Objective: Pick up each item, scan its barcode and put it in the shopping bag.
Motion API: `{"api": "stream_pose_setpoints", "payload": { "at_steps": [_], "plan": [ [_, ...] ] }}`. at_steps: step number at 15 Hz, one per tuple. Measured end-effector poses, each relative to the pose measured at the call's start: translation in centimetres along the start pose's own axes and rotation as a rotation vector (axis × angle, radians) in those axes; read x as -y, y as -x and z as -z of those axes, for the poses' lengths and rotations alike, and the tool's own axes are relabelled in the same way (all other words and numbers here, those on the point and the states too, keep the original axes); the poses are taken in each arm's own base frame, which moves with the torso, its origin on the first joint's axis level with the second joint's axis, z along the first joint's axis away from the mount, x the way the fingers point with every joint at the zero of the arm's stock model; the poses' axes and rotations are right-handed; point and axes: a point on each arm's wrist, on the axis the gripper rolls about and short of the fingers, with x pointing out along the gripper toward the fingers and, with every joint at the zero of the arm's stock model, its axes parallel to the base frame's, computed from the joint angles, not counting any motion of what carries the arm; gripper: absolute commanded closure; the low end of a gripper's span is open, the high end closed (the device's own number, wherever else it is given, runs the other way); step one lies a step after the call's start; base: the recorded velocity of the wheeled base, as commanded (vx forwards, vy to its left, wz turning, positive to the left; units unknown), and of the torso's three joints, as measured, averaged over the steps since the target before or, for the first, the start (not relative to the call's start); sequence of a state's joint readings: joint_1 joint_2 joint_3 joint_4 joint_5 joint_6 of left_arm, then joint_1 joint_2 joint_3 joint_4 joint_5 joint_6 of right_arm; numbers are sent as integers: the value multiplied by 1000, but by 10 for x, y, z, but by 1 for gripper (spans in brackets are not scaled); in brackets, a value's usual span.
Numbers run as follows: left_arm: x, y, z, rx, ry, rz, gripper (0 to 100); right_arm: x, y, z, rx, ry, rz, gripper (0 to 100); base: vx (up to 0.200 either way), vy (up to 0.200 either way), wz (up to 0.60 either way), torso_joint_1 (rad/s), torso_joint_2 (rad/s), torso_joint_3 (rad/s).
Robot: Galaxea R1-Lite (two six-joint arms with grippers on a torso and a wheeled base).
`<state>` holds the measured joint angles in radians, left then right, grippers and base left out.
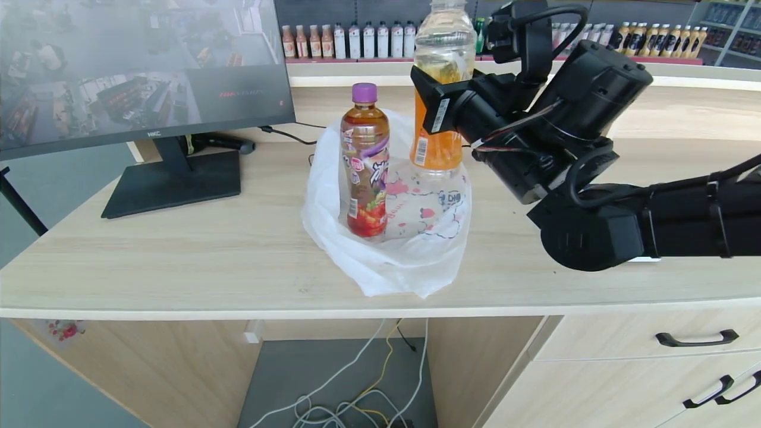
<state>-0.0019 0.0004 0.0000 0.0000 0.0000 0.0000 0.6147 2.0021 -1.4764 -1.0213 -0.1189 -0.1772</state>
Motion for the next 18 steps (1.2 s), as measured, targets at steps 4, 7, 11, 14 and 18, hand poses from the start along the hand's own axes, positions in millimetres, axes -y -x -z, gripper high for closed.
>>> {"api": "stream_pose_setpoints", "payload": {
  "at_steps": [4, 7, 11, 14, 18],
  "plan": [
    [0, 0, 0, 0, 0, 0, 0, 10, -17, 26, -21, -4, 31, 100, 0, 0, 0, 0, 0, 0],
    [0, 0, 0, 0, 0, -1, 0, 16, -20, 45, -49, -16, 47, 100, 0, 0, 0, 0, 0, 0],
    [0, 0, 0, 0, 0, 0, 0, 16, -21, 63, -76, -20, 50, 100, 0, 0, 0, 0, 0, 0],
    [0, 0, 0, 0, -1, 0, 0, 16, -22, 74, -69, -19, 55, 100, 0, 0, 0, 0, 0, 0],
    [0, 0, 0, 0, -10, -1, 0, 16, -23, 91, -22, -18, 63, 100, 0, 0, 0, 0, 0, 0]
  ]
}}
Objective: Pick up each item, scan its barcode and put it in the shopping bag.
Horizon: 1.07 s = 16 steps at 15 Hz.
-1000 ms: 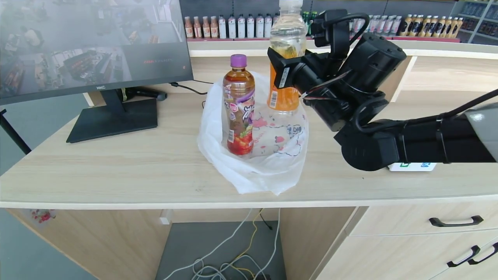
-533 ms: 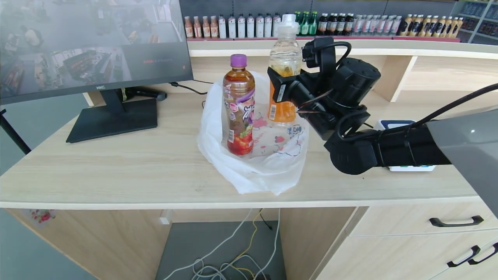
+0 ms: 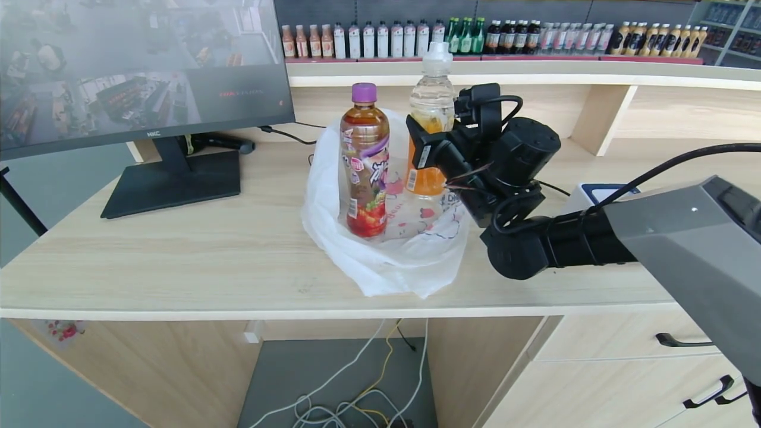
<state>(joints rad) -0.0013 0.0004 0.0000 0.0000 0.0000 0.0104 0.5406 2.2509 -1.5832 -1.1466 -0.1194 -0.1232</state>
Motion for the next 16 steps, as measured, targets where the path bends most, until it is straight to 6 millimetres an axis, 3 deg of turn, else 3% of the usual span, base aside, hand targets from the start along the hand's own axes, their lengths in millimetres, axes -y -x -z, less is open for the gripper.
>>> {"api": "stream_pose_setpoints", "payload": {
  "at_steps": [4, 16],
  "plan": [
    [0, 0, 0, 0, -8, 1, 0, -2, 1, 14, -28, 9, -5, 100, 0, 0, 0, 0, 0, 0],
    [0, 0, 0, 0, -5, 2, 0, -2, 15, 27, -87, 37, -12, 100, 0, 0, 0, 0, 0, 0]
  ]
}}
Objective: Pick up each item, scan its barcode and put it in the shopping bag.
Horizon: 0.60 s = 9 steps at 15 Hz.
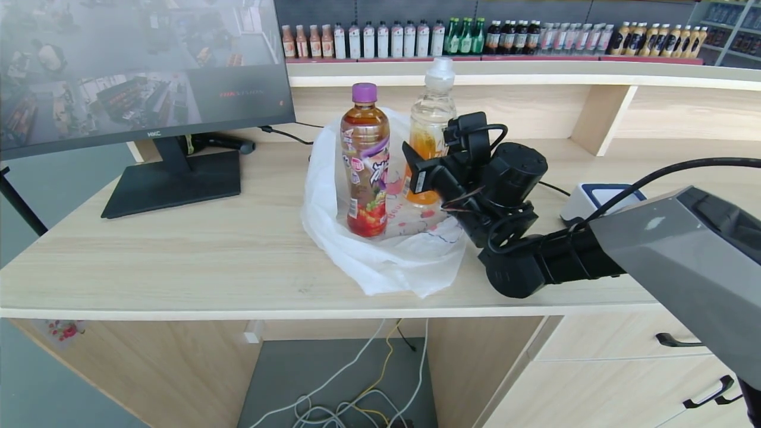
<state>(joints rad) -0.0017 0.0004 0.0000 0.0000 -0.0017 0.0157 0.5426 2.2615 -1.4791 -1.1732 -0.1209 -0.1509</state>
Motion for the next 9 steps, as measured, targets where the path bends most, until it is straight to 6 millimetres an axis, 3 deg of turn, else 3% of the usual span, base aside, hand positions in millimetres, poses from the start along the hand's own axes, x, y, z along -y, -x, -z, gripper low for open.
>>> {"api": "stream_pose_setpoints", "payload": {
  "at_steps": [9],
  "plan": [
    [0, 0, 0, 0, 2, 0, 0, 1, 4, -1, -14, 7, -2, 100, 0, 0, 0, 0, 0, 0]
  ]
}}
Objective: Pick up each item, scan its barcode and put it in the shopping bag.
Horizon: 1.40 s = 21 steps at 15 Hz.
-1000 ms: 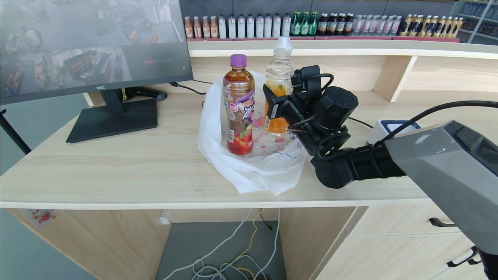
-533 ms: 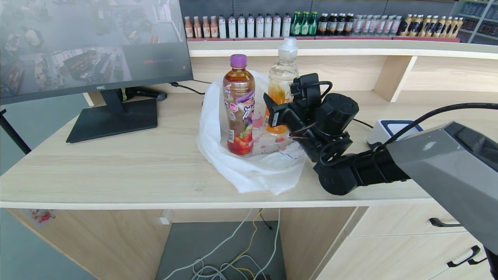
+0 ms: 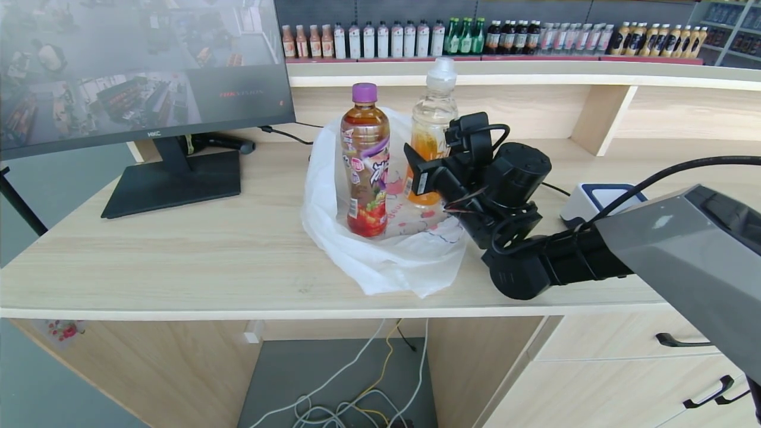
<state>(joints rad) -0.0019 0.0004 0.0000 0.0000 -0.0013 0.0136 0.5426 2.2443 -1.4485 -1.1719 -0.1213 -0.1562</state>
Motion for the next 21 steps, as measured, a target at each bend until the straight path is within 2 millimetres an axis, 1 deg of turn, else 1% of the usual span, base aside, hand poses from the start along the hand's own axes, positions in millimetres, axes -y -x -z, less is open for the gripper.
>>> {"api": "stream_pose_setpoints", "payload": {
  "at_steps": [4, 12, 13, 17, 19, 21],
  "plan": [
    [0, 0, 0, 0, 0, -1, 0, -1, 6, 6, -33, 3, -6, 100, 0, 0, 0, 0, 0, 0],
    [0, 0, 0, 0, 0, -1, 0, -1, 7, 6, -39, 4, -9, 100, 0, 0, 0, 0, 0, 0],
    [0, 0, 0, 0, 0, -1, 0, -1, 7, 5, -39, 4, -9, 0, 0, 0, 0, 0, 0, 0],
    [0, 0, 0, 0, 0, -1, 0, -1, 11, 2, -38, 10, -9, 0, 0, 0, 0, 0, 0, 0],
    [0, 0, 0, 0, 0, 0, 0, 0, 14, -5, -23, 12, -7, 0, 0, 0, 0, 0, 0, 0],
    [0, 0, 0, 0, 0, 0, 0, -1, 18, -18, -9, 8, -10, 0, 0, 0, 0, 0, 0, 0]
  ]
}}
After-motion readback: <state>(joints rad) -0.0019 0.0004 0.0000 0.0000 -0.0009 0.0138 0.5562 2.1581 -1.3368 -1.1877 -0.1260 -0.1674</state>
